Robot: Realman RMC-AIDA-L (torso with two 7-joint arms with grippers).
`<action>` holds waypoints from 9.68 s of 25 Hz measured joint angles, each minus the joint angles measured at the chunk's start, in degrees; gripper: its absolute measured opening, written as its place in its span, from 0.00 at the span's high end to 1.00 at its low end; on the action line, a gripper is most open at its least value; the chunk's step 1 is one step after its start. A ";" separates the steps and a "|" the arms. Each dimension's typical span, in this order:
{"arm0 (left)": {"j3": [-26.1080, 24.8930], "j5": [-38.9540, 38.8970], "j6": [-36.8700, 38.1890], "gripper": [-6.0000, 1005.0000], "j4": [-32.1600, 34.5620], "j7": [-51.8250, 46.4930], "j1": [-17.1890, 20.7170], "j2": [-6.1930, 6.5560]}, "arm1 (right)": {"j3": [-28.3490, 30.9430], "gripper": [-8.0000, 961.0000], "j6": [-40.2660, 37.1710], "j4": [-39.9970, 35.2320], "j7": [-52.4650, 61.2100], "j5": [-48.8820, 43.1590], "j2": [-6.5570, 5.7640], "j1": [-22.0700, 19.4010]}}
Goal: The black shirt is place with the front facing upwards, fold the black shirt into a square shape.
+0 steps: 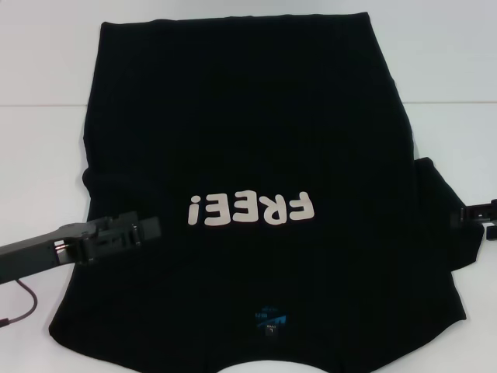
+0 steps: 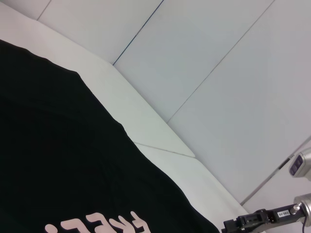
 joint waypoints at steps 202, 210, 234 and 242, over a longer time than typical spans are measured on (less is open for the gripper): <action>-5.99 10.68 0.74 0.96 -1.19 -26.27 1.78 4.35 | -0.09 0.21 -18.47 -2.35 -8.46 -1.93 -2.01 -1.39; -6.01 10.40 0.28 0.96 -1.20 -26.50 1.92 4.34 | -0.35 0.21 -18.28 -1.82 -8.50 -2.29 -1.46 -1.51; -6.64 10.20 -0.06 0.94 -1.19 -26.63 1.58 4.08 | -0.88 0.21 -17.30 -1.68 -9.47 -4.39 1.08 -0.29; -6.75 10.19 -0.05 0.93 -1.19 -26.63 1.58 4.08 | -0.40 0.23 -17.16 -1.70 -10.15 -3.28 2.24 1.14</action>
